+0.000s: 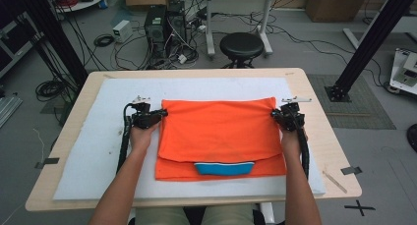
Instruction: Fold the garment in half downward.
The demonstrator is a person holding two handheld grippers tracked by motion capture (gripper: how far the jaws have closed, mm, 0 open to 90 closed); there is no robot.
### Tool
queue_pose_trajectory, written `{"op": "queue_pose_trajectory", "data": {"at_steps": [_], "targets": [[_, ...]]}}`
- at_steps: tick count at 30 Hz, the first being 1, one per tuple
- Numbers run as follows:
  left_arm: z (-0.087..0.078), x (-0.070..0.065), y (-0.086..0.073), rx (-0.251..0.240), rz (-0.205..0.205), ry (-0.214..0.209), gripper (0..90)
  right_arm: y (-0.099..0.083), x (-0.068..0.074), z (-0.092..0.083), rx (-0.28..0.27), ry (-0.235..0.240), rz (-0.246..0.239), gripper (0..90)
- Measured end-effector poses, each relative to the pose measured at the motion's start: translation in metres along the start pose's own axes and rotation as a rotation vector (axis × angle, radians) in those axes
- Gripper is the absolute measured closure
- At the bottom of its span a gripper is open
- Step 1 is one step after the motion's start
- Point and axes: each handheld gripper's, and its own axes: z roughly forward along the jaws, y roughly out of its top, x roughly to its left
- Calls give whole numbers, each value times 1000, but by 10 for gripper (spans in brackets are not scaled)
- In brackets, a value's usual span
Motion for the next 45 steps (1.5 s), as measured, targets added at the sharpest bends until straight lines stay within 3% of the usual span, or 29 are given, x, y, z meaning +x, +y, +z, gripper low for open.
{"op": "queue_pose_trajectory", "data": {"at_steps": [4,7,13,15,17,21,25,29,32,33,36,41,43,45], "targets": [[3,1,1,-14,-5,-16,827,-1,1,4,4,-34,6,866],[5,-1,5,4,19,-9,826,-2,2,6,13,-37,3,865],[6,-2,5,7,16,1,810,-4,-3,9,-1,18,27,828],[3,-1,2,14,-2,11,734,-5,-2,9,-6,31,29,697],[-3,0,0,19,-6,7,556,-7,-2,1,-38,33,45,534],[-22,-3,-4,19,18,5,491,-11,-5,-13,-80,17,47,492],[-44,-12,-16,29,63,-19,481,-27,-10,-32,-94,47,52,491],[-64,-17,-31,25,80,-47,480,-46,-10,-44,-73,74,34,492],[-76,-20,-43,27,72,-67,465,-58,-9,-52,-25,119,33,546],[-79,-21,-47,30,69,-74,465,-65,-6,-57,17,118,5,573],[-87,-23,-58,29,83,-72,465,-74,-1,-62,54,127,-5,592],[-96,-19,-63,6,76,-72,461,-84,3,-59,99,139,20,607],[-99,-20,-65,-1,81,-74,457,-86,3,-60,92,142,31,663],[-99,-22,-66,-1,85,-78,457,-86,4,-60,99,161,27,806]]}}
